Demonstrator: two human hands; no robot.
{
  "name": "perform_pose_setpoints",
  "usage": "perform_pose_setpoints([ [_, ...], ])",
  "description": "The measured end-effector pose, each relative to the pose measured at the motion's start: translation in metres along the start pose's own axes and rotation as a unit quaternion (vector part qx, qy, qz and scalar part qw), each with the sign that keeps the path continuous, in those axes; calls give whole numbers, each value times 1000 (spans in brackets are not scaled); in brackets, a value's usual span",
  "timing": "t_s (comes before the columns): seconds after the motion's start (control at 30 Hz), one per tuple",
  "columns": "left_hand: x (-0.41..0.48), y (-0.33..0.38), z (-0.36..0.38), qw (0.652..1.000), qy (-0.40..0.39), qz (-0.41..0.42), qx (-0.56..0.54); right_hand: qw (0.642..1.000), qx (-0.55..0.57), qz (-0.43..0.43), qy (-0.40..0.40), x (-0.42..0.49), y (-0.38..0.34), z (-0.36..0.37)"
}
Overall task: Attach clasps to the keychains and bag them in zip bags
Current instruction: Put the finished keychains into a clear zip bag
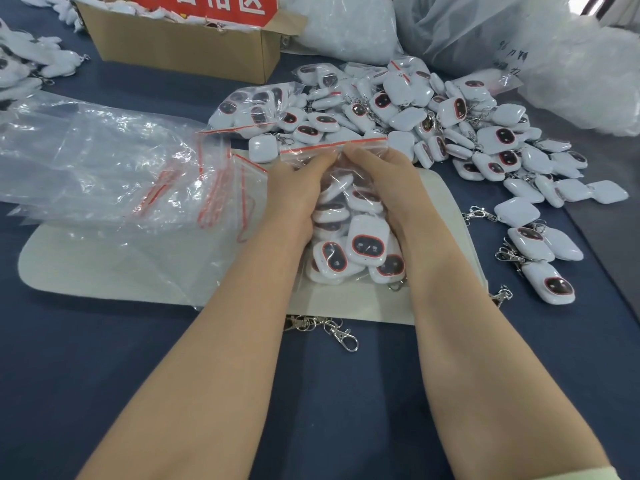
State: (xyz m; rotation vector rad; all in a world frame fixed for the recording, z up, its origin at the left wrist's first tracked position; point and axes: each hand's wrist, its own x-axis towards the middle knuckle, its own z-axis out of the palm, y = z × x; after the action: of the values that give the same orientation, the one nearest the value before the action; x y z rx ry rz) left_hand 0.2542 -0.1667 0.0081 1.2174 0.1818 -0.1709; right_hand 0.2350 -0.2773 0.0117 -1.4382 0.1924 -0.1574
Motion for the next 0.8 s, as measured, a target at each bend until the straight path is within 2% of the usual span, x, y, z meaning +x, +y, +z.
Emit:
perform_pose_setpoints([
  [0.2,1,-1,0,1000,3,12,-8,1000,4,5,-23,-1,0,0],
  [0.5,7,-2,-1,1000,-22,-8,11,999,8,37,23,1,-2,1],
  [0.8,1,0,-1,999,-6,-7,47,1000,-27,7,12,3,2,-3],
])
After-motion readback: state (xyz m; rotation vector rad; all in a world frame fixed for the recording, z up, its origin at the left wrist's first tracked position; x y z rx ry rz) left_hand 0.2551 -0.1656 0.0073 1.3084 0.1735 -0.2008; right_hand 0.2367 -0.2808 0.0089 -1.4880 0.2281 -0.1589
